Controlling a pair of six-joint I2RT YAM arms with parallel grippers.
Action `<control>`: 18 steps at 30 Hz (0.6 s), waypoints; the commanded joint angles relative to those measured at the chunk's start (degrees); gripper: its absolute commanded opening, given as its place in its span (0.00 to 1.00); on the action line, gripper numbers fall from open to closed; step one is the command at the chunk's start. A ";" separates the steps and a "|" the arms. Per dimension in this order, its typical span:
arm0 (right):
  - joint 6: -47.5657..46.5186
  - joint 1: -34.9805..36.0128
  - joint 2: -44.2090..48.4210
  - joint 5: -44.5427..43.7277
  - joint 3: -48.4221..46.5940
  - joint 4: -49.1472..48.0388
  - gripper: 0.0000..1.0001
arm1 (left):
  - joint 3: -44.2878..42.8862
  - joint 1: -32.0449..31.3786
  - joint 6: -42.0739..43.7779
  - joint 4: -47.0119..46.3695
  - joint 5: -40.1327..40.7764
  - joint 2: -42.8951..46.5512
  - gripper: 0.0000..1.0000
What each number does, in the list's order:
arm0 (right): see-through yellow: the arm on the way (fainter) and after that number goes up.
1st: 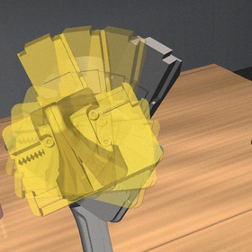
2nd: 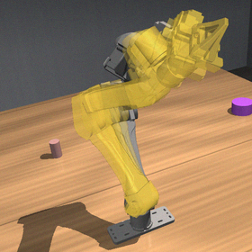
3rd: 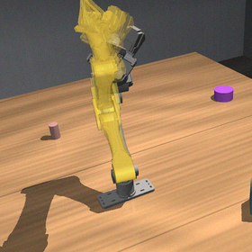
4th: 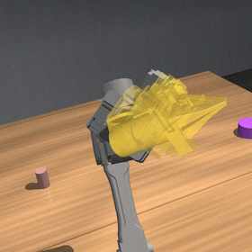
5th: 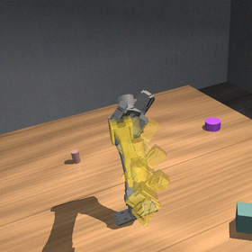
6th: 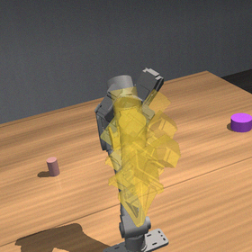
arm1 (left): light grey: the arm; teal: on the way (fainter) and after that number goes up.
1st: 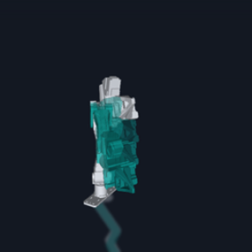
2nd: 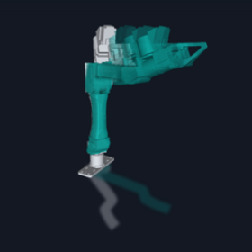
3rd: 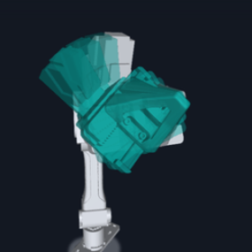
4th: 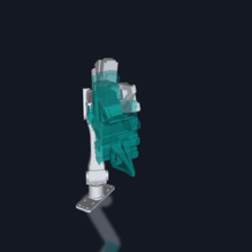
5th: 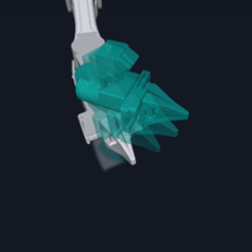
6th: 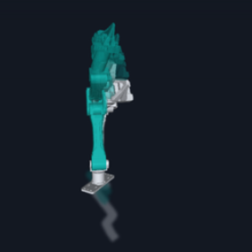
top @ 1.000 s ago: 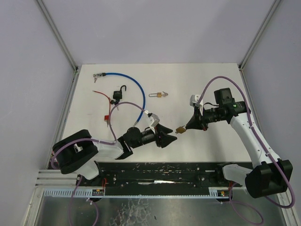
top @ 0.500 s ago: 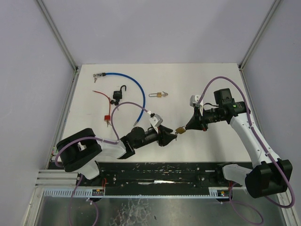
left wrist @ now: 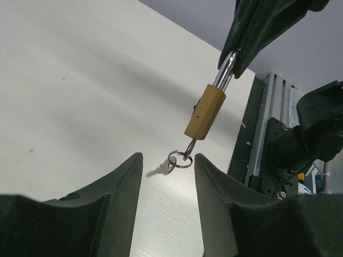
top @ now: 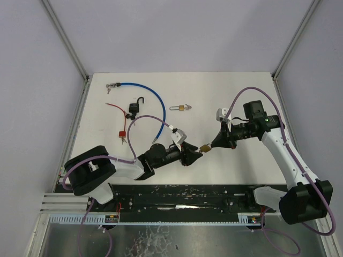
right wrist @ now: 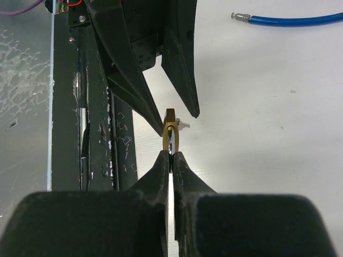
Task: Lock with the key
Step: Lock the lock.
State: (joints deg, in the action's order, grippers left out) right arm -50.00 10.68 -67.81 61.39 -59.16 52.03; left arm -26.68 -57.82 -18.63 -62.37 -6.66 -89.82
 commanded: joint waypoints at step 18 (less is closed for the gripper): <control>-2.30 -0.46 -1.27 3.69 0.09 1.01 0.00 | -3.19 0.29 2.37 -1.39 -6.86 -1.78 0.15</control>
State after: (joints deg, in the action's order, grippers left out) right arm -51.31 10.63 -69.38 62.19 -58.85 52.07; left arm -29.04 -57.82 -18.50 -62.06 -10.20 -91.77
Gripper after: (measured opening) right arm 0.021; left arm 0.213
